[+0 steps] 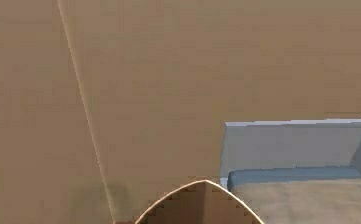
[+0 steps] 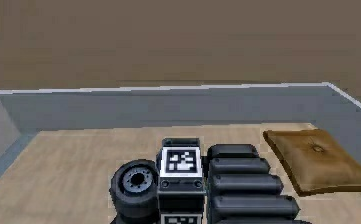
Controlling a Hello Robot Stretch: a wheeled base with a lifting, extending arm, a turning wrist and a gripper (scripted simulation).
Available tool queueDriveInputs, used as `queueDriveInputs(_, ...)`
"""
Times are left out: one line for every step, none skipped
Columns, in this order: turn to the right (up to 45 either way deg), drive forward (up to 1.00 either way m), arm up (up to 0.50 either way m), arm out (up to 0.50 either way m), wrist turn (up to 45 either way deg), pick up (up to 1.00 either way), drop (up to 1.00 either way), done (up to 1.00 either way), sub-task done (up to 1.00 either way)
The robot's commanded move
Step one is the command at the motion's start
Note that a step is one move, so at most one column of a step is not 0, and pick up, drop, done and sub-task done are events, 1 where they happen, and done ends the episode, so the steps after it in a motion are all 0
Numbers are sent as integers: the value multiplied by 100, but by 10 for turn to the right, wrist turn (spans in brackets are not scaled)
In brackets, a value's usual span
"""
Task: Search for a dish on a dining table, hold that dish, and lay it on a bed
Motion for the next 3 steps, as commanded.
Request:
queueDriveInputs(-90,0,0,0,0,0,0,0,0)
queueDriveInputs(0,0,0,32,0,0,0,0,0)
queueDriveInputs(0,0,0,0,450,0,0,0,0)
